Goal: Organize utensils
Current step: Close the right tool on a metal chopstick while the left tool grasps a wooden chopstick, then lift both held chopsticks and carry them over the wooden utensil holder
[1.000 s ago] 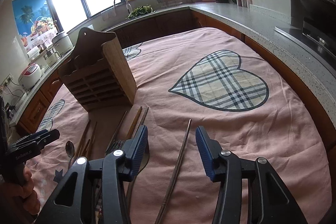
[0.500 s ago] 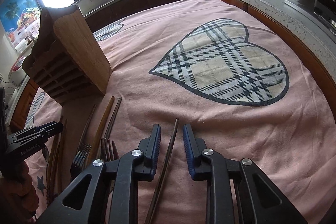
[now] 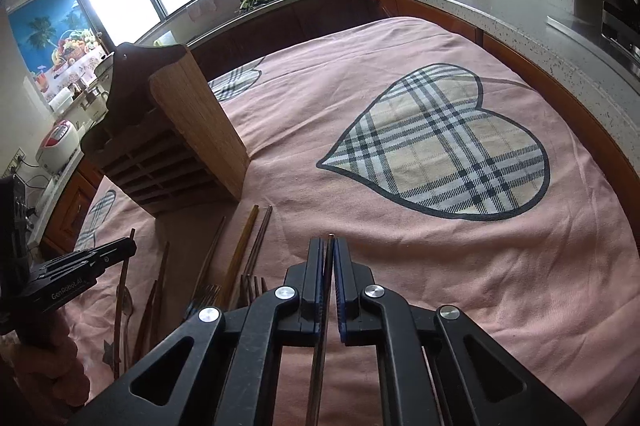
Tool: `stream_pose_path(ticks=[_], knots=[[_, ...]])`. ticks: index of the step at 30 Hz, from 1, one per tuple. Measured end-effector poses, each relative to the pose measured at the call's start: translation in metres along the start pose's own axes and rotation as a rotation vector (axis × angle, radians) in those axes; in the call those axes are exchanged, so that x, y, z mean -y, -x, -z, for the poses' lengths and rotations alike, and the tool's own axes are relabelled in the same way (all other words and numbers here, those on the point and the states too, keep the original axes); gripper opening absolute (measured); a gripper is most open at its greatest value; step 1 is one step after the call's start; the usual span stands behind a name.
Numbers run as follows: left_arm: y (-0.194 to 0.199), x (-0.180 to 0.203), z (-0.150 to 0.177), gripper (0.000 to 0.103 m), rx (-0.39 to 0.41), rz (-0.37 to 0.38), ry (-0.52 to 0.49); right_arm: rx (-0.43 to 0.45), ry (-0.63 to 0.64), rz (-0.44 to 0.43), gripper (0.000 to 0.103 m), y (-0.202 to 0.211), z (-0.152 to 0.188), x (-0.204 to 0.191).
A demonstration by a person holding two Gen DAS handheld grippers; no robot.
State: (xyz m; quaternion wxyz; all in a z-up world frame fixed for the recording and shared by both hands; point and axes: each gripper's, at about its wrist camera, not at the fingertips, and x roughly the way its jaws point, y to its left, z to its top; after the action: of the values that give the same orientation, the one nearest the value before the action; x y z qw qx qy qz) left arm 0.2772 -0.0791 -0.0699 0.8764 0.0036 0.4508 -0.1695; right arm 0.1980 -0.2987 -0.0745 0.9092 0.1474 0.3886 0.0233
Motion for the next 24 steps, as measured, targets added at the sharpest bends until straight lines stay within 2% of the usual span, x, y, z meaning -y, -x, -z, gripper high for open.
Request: stream_pose_path(ticks=[16,24], knots=[[0.102,-0.018,0.017,0.005,0.157,0.042,0.029,0.088,0.07,-0.069,0.004,0.06,0.003,-0.04],[0.136,-0.02,0.032,0.005,0.213,0.054,0.033,0.128,0.108,-0.095,0.004,0.09,0.007,-0.056]])
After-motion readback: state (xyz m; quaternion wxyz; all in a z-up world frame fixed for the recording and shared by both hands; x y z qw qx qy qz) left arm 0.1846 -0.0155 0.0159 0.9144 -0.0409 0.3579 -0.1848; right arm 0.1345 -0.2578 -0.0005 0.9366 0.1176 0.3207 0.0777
